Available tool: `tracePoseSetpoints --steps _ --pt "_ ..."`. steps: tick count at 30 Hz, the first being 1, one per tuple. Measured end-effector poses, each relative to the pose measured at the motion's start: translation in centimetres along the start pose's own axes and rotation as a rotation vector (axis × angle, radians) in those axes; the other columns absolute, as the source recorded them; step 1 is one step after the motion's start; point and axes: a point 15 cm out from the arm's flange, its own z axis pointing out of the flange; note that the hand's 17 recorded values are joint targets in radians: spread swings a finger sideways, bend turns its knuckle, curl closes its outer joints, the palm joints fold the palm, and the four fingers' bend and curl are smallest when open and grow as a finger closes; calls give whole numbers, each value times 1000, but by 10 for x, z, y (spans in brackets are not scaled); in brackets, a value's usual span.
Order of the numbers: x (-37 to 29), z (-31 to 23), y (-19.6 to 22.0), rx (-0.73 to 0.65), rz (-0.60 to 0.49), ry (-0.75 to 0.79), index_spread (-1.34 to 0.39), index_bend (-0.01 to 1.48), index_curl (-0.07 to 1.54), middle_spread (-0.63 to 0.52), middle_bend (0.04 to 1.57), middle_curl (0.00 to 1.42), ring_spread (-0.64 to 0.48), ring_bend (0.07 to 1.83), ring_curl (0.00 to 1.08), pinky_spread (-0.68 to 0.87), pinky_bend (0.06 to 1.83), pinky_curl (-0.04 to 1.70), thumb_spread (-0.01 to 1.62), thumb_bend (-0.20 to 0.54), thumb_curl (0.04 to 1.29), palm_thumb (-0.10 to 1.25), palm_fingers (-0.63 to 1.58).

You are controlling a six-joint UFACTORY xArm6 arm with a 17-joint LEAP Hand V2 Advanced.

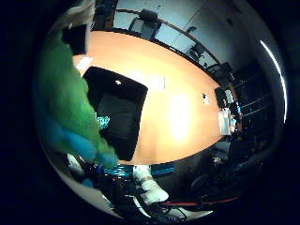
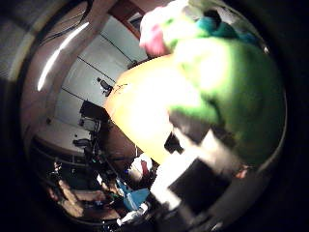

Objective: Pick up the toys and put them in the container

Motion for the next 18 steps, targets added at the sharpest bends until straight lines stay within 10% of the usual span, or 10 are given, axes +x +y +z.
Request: tracePoseSetpoints --steps 6,18 --pt "2 2 0 -3 -9 3 -445 263 487 10 381 441 203 510 402 522 557 722 1130 -27 322 562 108" --pt "7 -19 15 0 -15 3 -442 178 348 42 237 349 225 372 282 584 444 516 1118 -17 290 551 222"
